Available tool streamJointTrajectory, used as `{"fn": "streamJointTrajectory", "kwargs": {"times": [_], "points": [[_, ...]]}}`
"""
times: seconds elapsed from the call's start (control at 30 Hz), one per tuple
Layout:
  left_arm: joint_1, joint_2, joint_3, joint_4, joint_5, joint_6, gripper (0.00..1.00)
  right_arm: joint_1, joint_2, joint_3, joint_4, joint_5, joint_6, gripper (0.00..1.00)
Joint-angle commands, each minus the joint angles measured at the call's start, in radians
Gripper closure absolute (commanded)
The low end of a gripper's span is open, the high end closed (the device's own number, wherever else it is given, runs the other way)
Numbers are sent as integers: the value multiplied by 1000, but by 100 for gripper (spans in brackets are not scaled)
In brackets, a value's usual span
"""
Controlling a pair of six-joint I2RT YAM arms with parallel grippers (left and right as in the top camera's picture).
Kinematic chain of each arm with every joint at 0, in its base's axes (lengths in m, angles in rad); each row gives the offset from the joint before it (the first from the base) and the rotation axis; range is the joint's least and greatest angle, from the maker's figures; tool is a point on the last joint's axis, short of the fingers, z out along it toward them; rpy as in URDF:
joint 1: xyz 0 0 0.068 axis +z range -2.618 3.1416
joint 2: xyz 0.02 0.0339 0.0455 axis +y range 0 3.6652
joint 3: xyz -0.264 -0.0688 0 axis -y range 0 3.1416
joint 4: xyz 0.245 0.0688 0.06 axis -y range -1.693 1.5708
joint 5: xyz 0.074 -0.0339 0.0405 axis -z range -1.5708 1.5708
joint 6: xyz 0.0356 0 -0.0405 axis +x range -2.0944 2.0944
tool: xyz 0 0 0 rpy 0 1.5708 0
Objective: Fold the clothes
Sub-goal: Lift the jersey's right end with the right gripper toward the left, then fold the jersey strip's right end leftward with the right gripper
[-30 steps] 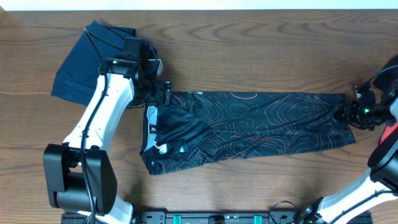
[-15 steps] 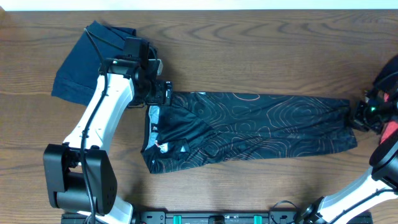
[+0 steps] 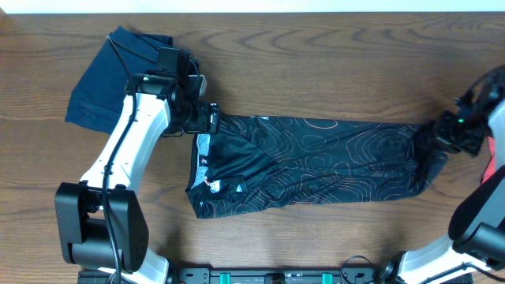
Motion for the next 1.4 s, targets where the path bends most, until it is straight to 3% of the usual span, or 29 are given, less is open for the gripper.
{"fn": "streamJointTrajectory", "kwargs": {"times": [0.0,0.43,0.47,0.5,0.53,0.83,0.97,1.13,1.37], "points": [[4,-11,6,-3,5,6,13,80,-27,16,-38,27,42,99],[4,-11,5,-3,5,5,13,370,-26,-120,-37,176,148,99],[4,-11,6,-3,5,5,13,381,-26,-138,-24,193,163,96],[4,-11,6,-4,5,5,12,386,-26,-150,-15,208,178,82],[4,-11,6,-3,5,5,12,387,-26,-156,-11,213,188,76],[4,-11,5,-3,5,6,12,280,-83,-109,12,71,154,70],[4,-11,6,-3,5,5,12,176,-81,-118,24,39,175,87],[4,-11,5,-3,5,5,12,87,-63,-199,132,-13,211,90],[4,-11,5,-4,5,5,12,97,-53,-357,286,-111,213,92]]}}
